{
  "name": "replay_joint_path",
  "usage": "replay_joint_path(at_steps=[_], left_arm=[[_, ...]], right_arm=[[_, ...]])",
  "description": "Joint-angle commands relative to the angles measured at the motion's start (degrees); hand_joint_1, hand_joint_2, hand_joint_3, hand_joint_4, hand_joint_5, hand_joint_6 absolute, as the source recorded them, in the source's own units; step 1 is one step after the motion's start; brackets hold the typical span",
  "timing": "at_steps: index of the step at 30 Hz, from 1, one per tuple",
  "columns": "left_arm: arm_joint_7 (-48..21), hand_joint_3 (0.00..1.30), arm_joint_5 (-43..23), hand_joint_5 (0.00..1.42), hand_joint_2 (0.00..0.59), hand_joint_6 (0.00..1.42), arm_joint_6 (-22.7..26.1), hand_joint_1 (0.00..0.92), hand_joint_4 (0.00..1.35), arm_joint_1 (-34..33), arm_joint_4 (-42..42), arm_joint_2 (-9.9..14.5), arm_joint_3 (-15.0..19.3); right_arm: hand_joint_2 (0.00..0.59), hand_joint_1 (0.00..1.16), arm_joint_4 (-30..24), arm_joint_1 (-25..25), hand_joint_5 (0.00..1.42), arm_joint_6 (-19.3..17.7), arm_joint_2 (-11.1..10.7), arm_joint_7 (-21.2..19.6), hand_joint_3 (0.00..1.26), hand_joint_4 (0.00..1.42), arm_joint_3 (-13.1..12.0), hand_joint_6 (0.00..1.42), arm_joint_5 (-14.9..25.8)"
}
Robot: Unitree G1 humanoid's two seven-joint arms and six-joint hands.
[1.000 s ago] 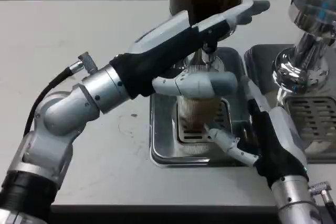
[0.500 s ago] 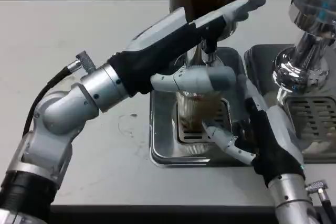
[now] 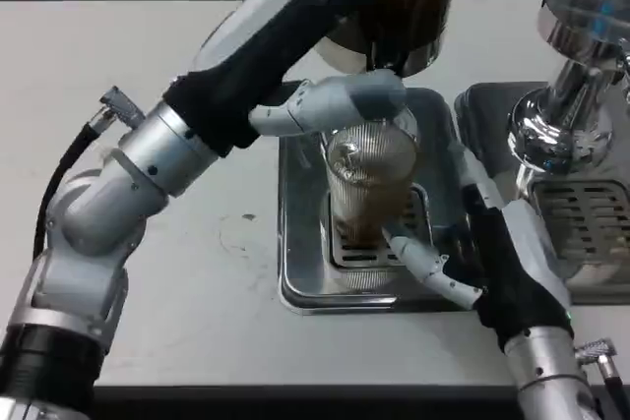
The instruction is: Grasp the cup under the faucet to collect the drink, then remove the cup.
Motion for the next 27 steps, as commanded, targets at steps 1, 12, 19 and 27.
replay_joint_path(at_steps=[1, 12, 19, 27], left_arm=[[2.4, 0.0, -1.2, 0.02, 0.07, 0.0, -2.5, 0.0, 0.0, 1.1, 1.1, -0.7, 1.9], [7.7, 0.0, -4.2, 0.05, 0.11, 0.0, -5.6, 0.0, 0.0, 7.2, 0.2, -2.2, 7.2], [9.8, 0.07, -5.9, 0.12, 0.123, 0.03, -6.8, 0.0, 0.0, 13.1, 0.0, -3.0, 10.1], [8.9, 0.14, -10.5, 0.2, 0.126, 0.1, -7.8, 0.0, 0.04, 17.0, -0.1, -4.4, 11.5]], right_arm=[[0.262, 0.51, 0.8, -0.7, 0.0, -1.5, 0.3, -0.3, 0.0, 0.0, -0.5, 0.0, 0.7], [0.262, 0.51, 2.3, -1.8, 0.0, -2.8, 0.4, 0.1, 0.0, 0.0, -0.6, 0.0, 0.9], [0.262, 0.51, 2.8, -2.2, 0.0, -3.0, 0.2, 0.2, 0.0, 0.0, -0.7, 0.0, 1.1], [0.267, 0.51, 3.1, -2.3, 0.0, -3.1, -0.1, 0.5, 0.0, 0.0, -0.7, 0.0, 1.4]])
